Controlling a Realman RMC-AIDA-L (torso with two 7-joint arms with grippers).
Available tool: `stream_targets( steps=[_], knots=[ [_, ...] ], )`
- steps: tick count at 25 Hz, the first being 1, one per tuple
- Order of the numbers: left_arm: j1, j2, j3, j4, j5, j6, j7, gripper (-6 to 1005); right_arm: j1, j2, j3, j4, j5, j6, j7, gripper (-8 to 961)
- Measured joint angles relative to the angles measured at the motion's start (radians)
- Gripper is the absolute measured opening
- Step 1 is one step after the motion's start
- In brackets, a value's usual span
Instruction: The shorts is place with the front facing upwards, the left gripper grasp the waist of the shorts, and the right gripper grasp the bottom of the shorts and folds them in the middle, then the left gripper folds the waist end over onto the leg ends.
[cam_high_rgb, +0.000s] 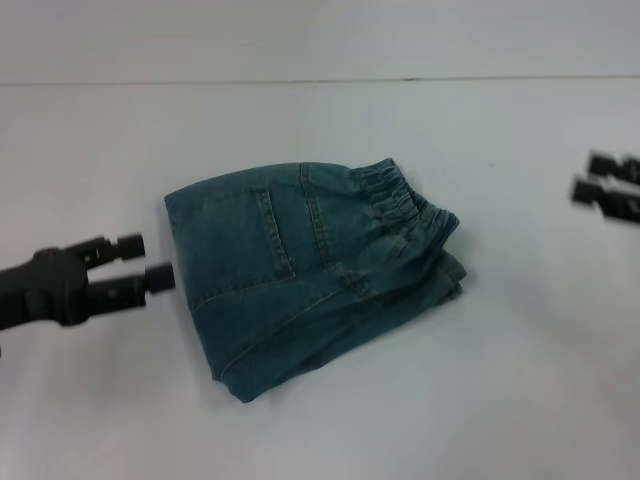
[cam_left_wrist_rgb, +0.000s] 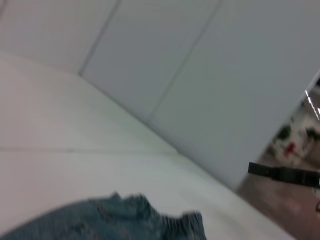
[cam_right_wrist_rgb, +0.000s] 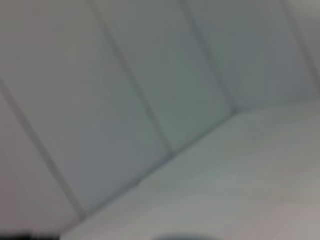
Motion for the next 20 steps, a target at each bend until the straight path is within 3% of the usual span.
stream_targets(
  steps=[5,12,20],
  knots=[
    [-0.013,0.003,-0.002,0.037,0.113,0.024,-0.02,919,0.004,0.01,-0.194,-0.134,0.001,-0.077,0.093,879],
    [-0.016,0.004,-0.006,0.051,0.138,0.034,-0.037,919,0.019,0.043,-0.296,-0.197,0.002,-0.069,0.144,872],
    [-0.011,0.005,-0.029,0.062,0.14,0.046,-0.039,919,0.02,0.056,-0.358,-0.203,0.07,-0.065,0.159,872]
  ],
)
